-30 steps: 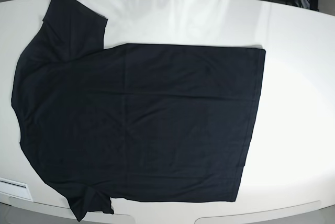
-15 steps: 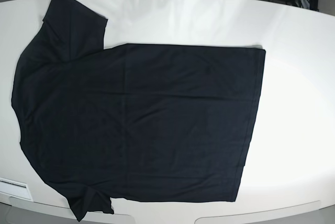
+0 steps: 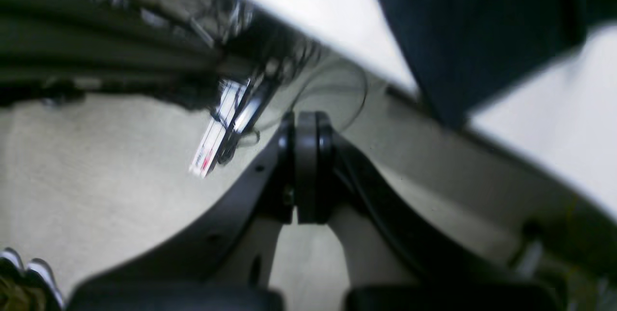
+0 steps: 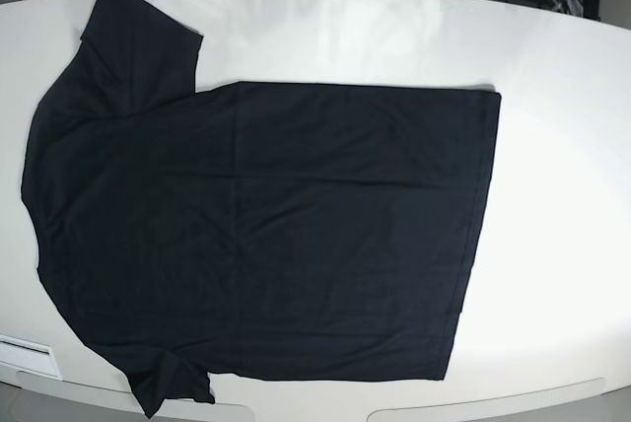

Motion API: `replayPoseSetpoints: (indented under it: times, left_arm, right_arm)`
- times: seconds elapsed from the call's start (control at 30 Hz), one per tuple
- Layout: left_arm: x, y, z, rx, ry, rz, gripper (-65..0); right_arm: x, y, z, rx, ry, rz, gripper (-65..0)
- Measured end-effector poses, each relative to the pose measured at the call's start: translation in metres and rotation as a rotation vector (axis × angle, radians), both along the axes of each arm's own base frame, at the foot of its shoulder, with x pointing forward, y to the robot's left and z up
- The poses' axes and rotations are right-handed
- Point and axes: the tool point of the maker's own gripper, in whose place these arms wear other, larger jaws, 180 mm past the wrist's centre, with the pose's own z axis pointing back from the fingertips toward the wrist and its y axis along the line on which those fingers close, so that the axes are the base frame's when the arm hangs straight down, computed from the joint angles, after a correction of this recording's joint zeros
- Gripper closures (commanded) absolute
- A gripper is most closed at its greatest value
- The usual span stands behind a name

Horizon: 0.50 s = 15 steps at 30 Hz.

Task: Fold the T-shirt properly
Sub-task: 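Lower both grippers onto the shirt's shoulder edge and grasp it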

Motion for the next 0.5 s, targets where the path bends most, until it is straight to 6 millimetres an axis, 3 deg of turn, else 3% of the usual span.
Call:
replayPoseSetpoints:
  times: [0.1, 0.3, 0.43, 0.5]
  left_arm:
    - [0.023, 0.019, -0.001, 0.107, -0.063, -0.046, 0.0]
    - [0.083, 0.003, 0.023, 0.105, -0.275, -0.274, 0.0]
    - [0.104, 0.033, -0.009, 0.259, -0.272, -0.399, 0.0]
    - [0.101, 0.033, -0.023, 0.267, -0.236, -0.532, 0.0]
  right_arm:
    - [0.011, -0.001, 0.004, 0.014, -0.036, 0.010, 0.0]
    - [0.082, 0.008, 0.016, 0.043, -0.253, 0.037, 0.0]
    - [0.105, 0.020, 0.020, 0.062, -0.318, 0.070, 0.0]
    - [0.111, 0.026, 0.014, 0.076, -0.328, 0.086, 0.0]
